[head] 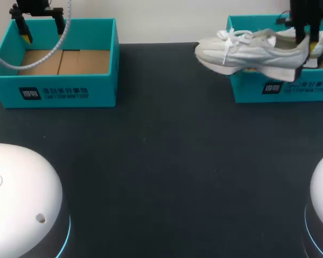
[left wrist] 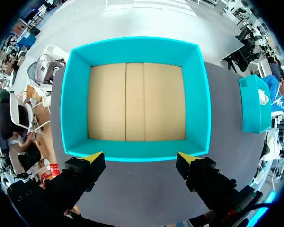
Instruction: Take the shoe out of the shoebox, open the shoe tongue, remove and reinsert the insole, then place the shoe into the shoebox
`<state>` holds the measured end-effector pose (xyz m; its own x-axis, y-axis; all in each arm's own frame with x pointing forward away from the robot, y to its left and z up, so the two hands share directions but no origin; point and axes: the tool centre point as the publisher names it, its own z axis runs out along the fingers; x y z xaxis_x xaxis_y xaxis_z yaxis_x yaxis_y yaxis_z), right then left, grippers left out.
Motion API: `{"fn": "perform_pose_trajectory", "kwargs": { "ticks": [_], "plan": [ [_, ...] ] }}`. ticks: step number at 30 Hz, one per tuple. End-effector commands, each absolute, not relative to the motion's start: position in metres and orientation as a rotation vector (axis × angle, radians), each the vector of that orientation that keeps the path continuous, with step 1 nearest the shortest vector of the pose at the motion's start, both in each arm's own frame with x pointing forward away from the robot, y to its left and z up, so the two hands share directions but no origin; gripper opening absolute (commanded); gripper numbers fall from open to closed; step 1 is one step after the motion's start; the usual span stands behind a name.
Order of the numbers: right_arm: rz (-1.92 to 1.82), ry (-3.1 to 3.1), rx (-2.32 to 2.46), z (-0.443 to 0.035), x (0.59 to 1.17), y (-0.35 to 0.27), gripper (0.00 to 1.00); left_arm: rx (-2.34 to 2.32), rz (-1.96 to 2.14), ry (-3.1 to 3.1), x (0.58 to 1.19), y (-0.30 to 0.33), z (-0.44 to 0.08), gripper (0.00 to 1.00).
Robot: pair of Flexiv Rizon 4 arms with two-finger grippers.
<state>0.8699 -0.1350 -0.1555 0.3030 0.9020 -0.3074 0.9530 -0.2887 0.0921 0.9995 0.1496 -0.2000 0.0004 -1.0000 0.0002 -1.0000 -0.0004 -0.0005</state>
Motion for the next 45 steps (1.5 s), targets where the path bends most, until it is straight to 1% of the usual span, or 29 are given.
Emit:
{"fn": "perform_pose_trajectory", "kwargs": {
  "ticks": [1,12,18,40,45],
  "plan": [
    [-0.202,1.663,2.286,-0.158,0.815,-0.115,0.00,-2.222,0.000,2.221,1.000,0.150,-0.200,1.00],
    [-0.250,1.718,2.293,-0.157,0.768,-0.067,0.00,-2.222,0.000,2.221,1.000,0.150,-0.200,1.00],
    [-0.282,1.779,2.271,-0.158,0.753,-0.045,0.00,-2.222,0.000,2.221,1.000,0.150,-0.200,1.00],
    [-0.312,1.777,2.248,-0.159,0.752,-0.043,0.00,-2.222,0.000,2.221,1.000,0.150,-0.200,1.00],
    [-0.333,1.778,2.235,-0.177,0.730,-0.018,0.00,-2.222,0.000,2.221,1.000,0.150,-0.200,1.00]
  ]
}}
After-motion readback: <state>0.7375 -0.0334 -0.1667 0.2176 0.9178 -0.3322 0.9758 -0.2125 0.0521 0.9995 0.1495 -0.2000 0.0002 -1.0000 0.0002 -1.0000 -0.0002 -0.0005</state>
